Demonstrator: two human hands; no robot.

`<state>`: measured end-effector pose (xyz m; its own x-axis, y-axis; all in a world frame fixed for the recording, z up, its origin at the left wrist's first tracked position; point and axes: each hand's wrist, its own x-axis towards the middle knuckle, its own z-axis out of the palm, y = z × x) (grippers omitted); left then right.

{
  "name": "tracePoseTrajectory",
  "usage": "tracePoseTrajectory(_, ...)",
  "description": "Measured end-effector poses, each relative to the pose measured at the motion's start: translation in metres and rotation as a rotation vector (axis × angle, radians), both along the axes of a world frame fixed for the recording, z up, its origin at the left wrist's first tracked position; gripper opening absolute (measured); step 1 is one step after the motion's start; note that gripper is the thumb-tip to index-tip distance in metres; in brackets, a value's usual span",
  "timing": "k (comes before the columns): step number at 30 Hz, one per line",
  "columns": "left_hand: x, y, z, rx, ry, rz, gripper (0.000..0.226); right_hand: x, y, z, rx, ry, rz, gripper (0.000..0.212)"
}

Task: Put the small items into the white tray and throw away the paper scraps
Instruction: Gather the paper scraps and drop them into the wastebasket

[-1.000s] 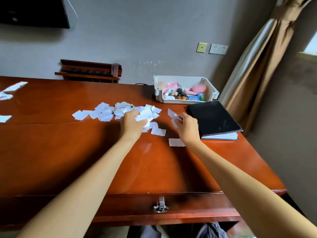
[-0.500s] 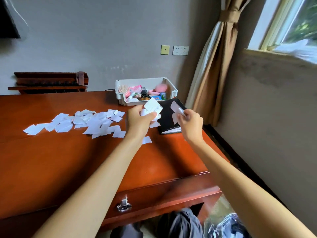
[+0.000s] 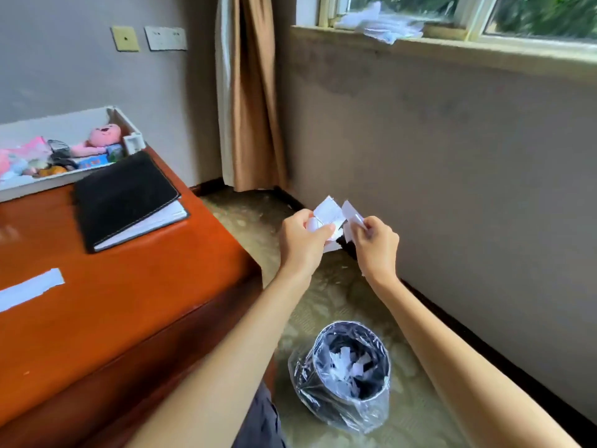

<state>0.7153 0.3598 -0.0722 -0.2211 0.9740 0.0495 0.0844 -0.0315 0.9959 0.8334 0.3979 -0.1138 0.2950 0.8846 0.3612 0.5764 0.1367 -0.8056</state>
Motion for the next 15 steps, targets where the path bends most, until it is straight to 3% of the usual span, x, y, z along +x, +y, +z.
tracePoseTrajectory(4, 0.051, 0.022, -0.054, -0.140, 0.005, -0.088, 0.032, 0.049, 0.000, -0.059, -0.126, -0.031, -0.077, 0.030)
tracePoseTrajectory(8, 0.084, 0.044, -0.117, -0.297, 0.057, -0.129, 0.013, 0.085, 0.001, -0.122, -0.299, -0.070, -0.128, 0.030)
tracePoseTrajectory(12, 0.100, 0.060, -0.177, -0.456, 0.145, -0.143, 0.037, 0.103, 0.001, -0.181, -0.522, -0.083, -0.125, 0.029)
tracePoseTrajectory(15, 0.104, 0.069, -0.217, -0.573, 0.216, -0.173, 0.034, 0.109, -0.003, -0.220, -0.686, -0.075, -0.109, 0.025)
